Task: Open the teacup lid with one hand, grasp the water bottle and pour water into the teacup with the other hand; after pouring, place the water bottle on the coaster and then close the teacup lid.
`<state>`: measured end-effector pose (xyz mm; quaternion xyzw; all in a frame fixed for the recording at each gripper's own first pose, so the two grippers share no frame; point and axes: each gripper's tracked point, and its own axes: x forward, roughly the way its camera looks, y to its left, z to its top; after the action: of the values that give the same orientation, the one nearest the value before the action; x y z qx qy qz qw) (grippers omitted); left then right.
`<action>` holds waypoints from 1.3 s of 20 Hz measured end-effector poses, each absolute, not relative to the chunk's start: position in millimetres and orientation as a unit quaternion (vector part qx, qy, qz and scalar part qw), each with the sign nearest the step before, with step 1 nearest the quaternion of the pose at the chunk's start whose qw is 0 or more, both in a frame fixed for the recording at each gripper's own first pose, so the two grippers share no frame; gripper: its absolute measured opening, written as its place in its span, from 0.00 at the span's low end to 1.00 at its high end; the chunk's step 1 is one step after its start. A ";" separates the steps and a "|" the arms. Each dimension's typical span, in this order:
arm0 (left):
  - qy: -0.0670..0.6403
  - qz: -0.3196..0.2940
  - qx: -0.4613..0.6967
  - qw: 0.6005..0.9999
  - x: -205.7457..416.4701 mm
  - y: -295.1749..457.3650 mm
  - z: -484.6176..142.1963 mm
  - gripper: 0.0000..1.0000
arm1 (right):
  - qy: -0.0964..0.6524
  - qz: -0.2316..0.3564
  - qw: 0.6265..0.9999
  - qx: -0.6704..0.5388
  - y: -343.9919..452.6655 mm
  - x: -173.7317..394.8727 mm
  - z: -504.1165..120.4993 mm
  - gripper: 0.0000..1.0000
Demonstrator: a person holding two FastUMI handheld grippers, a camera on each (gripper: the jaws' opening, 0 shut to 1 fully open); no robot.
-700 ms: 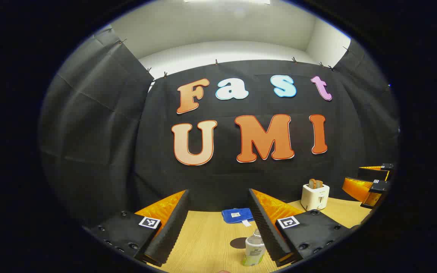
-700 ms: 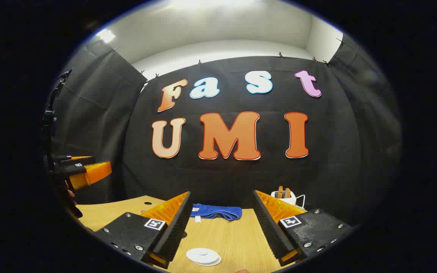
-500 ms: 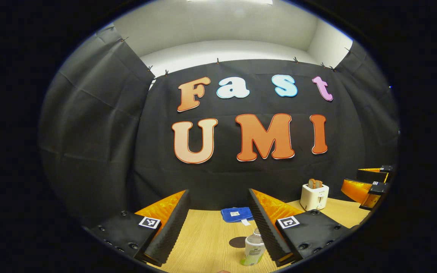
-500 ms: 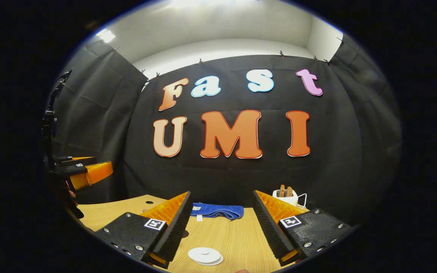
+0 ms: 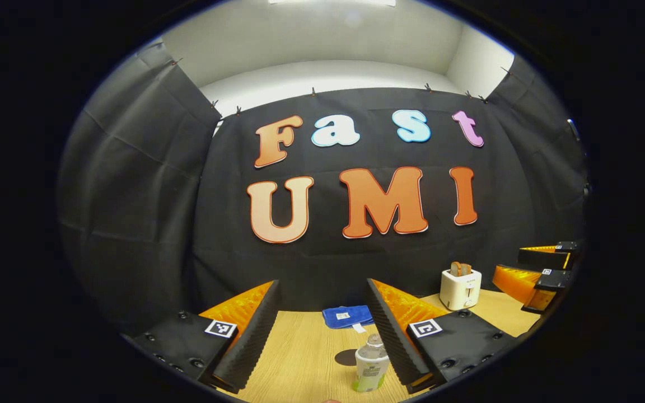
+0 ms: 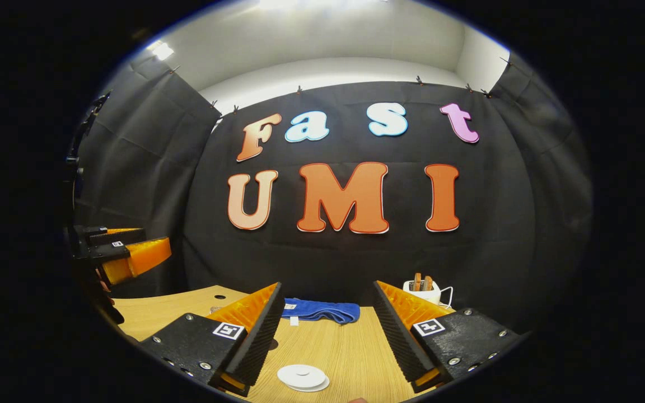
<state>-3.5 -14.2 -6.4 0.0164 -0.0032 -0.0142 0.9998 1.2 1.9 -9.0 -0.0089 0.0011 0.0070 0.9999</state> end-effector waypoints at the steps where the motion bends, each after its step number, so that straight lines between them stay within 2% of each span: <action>1: -0.004 -0.012 0.021 1.000 -4.4 -13.8 -7.7 0.96 | 0.001 0.010 1.000 -0.009 2.5 1.5 -10.7 0.94; 7: 0.000 -0.020 0.015 1.000 -5.4 -17.5 -11.8 0.96 | 0.008 0.017 1.000 -0.003 4.6 4.1 -19.2 0.94; 14: 0.017 -0.059 -0.004 0.998 -7.6 -35.3 -32.0 0.96 | 0.031 0.029 0.999 -0.011 11.0 10.2 -46.2 0.94; 18: 0.012 -0.071 0.011 0.997 -7.3 -47.7 -50.0 0.96 | 0.050 0.039 0.998 -0.004 16.1 15.4 -67.9 0.94; 26: 0.049 -0.115 -0.032 0.992 -13.2 -68.5 -100.8 0.96 | 0.096 0.066 0.993 -0.027 30.4 23.5 -124.1 0.94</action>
<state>-13.2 -68.5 -100.8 -0.0318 0.0490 -0.1147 0.9917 23.5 30.4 -124.1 -0.0267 0.0962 0.0659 0.9928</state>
